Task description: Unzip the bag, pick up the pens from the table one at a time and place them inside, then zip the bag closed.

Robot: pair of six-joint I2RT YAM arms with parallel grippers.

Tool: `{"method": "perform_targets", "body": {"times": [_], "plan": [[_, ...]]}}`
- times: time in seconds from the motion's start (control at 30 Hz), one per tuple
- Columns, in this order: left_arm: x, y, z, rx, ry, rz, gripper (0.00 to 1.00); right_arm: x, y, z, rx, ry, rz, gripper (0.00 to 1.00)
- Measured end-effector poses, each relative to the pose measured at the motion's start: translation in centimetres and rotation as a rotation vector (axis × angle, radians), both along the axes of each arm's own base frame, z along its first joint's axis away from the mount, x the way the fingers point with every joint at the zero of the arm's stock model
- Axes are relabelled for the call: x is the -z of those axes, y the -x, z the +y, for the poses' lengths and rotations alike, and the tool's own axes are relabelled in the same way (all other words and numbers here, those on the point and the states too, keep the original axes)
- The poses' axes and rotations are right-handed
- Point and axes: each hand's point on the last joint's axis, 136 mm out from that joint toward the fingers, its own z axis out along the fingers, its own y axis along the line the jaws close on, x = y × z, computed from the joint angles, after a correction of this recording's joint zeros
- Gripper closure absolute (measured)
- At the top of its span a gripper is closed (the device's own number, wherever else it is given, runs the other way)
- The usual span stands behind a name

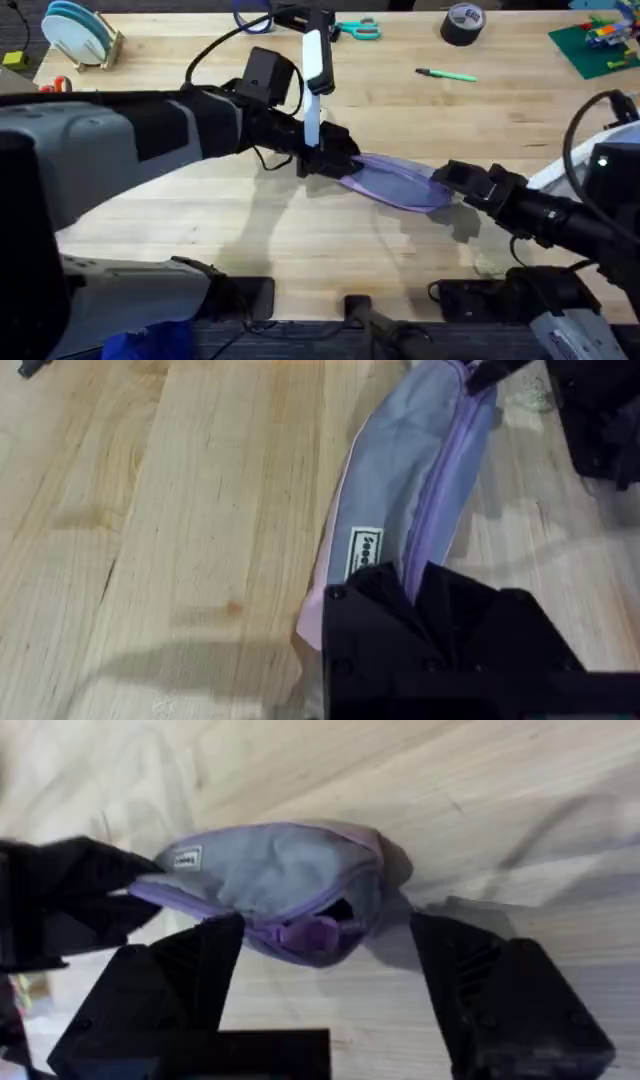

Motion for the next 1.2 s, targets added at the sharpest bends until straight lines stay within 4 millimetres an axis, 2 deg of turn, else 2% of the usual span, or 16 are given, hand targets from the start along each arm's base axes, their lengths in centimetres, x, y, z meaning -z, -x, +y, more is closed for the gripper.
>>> {"method": "perform_targets", "body": {"times": [0.8,1.0,1.2], "plan": [[0.0,0.0,0.0,0.0,0.0,0.0,0.957,0.0,-0.1,0.0,0.029,-0.024,0.012,0.006],[0.0,0.0,0.0,0.0,0.0,0.0,0.957,-0.7,-0.8,0.5,0.007,-0.048,-0.037,0.006],[0.0,0.0,0.0,0.0,0.0,0.0,0.957,0.5,-0.3,1.1,-0.015,-0.077,-0.006,0.006]]}}
